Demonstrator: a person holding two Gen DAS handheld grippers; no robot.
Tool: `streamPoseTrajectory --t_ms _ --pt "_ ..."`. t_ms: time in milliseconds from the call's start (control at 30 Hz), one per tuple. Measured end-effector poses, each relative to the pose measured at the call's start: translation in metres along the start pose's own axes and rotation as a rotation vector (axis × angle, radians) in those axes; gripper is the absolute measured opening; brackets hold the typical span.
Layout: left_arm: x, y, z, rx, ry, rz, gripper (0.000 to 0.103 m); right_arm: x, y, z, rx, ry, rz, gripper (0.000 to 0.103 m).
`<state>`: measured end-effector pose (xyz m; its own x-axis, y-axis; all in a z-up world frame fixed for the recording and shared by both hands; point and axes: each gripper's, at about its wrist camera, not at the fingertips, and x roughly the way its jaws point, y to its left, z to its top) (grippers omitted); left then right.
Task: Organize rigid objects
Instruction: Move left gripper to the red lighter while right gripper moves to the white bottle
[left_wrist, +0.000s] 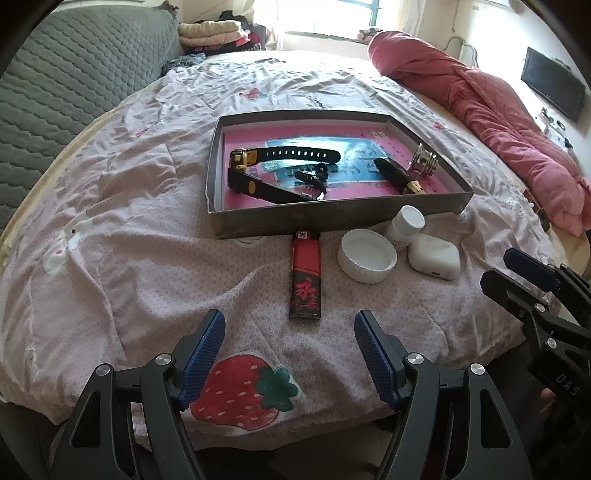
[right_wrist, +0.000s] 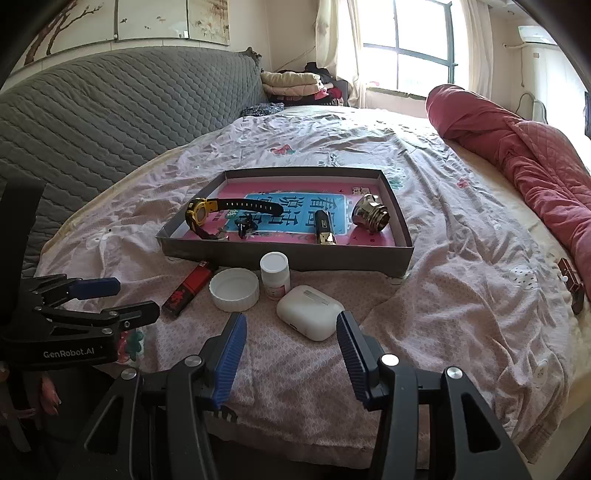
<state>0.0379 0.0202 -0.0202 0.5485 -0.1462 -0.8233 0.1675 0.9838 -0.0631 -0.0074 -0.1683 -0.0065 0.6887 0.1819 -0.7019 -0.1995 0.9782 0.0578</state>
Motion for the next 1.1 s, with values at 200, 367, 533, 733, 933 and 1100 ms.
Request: streamPoseTrajectory --t_ms 200,367,533,733,933,1100 --pt "0.008 -0.002 0.002 0.003 0.008 0.006 0.074 0.007 0.0 0.001 0.004 0.004 0.007 0.05" --pt "0.017 0.0 0.004 -0.005 0.009 0.017 0.074 0.014 0.002 0.002 -0.002 0.01 0.013 0.05" --pt "0.028 0.005 0.005 -0.021 0.027 0.023 0.074 0.019 0.004 0.003 -0.006 0.009 0.017 0.05" --pt "0.031 0.004 0.009 -0.022 0.004 0.019 0.074 0.027 0.003 0.005 -0.003 0.011 0.014 0.05" --pt "0.038 0.001 0.011 -0.017 0.011 0.008 0.074 0.038 0.007 0.007 -0.015 0.017 0.011 0.05" --pt "0.042 0.001 0.013 -0.011 0.006 0.003 0.07 0.044 0.008 0.008 -0.021 0.025 0.011 0.05"
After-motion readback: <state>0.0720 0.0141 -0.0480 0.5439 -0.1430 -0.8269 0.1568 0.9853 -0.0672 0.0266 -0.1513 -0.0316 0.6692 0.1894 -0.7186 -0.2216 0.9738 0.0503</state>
